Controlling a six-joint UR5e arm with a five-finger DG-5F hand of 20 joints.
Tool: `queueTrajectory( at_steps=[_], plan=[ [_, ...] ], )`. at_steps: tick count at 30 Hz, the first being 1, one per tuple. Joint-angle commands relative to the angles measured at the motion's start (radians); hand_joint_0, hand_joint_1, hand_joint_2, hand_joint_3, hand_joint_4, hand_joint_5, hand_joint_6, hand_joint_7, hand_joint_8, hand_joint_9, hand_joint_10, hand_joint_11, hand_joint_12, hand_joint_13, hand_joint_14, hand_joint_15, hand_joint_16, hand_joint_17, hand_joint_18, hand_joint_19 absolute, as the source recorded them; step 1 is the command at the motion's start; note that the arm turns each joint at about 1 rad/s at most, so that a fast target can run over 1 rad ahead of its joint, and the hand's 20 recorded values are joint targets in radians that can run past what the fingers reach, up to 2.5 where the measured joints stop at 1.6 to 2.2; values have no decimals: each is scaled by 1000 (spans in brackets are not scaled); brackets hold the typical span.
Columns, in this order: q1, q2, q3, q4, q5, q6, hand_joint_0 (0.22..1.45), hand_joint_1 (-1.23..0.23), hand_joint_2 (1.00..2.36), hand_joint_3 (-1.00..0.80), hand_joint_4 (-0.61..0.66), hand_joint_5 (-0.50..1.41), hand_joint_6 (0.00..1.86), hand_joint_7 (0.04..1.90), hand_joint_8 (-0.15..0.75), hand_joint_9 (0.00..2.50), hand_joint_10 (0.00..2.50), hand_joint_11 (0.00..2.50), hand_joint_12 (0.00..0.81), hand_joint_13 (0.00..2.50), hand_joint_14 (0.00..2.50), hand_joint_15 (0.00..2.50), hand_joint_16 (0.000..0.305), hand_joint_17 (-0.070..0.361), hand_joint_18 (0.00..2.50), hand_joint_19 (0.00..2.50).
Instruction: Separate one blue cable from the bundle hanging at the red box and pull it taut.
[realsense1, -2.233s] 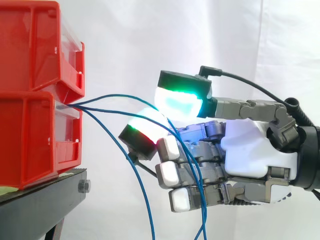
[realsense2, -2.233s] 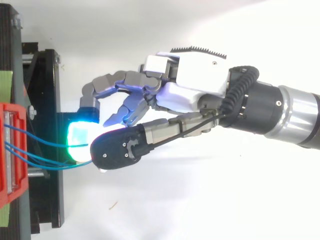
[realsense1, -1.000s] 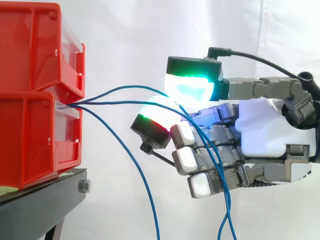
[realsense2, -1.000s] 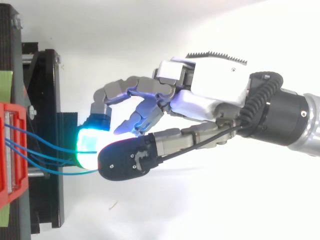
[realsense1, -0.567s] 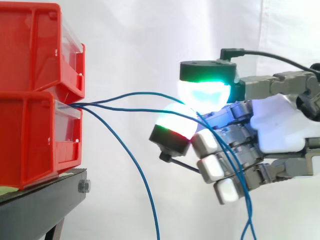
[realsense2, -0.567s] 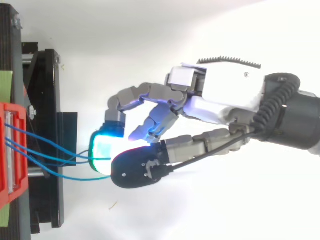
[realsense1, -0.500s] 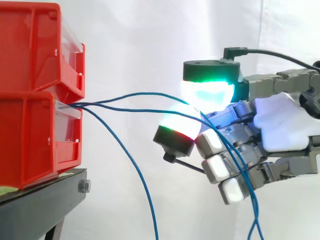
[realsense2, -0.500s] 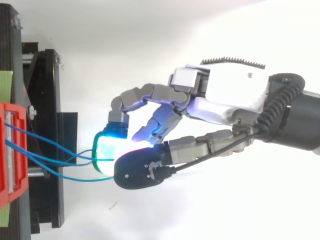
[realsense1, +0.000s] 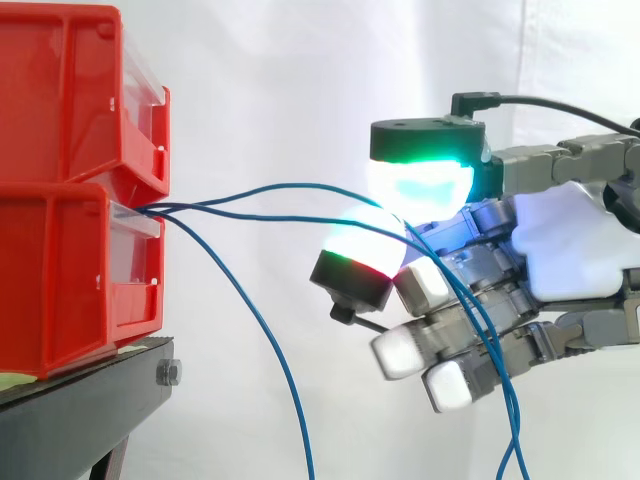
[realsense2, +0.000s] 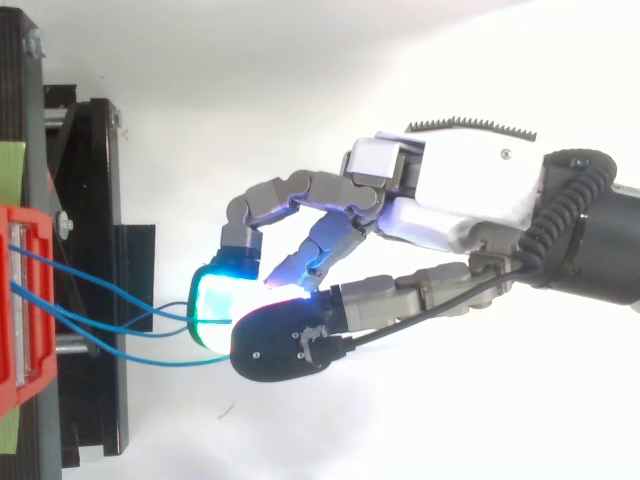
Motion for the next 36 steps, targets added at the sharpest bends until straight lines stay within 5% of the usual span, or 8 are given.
queueTrajectory(
  at_steps=[1,21,28,36],
  plan=[
    [0,0,0,11,4,-7,716,-648,1073,95,246,-145,770,1112,377,930,11,650,381,672,7,245,52,116,854,298],
    [0,0,0,10,4,-15,679,-637,1212,55,250,-141,774,1095,371,731,8,372,382,592,5,190,51,115,837,288],
    [0,0,0,10,4,-15,654,-632,1315,23,249,-139,774,1095,329,325,1,0,384,517,4,146,52,116,836,285],
    [0,-1,0,10,4,-15,645,-631,1354,10,249,-137,768,1122,320,211,0,0,386,477,3,131,52,117,828,294]
  ],
)
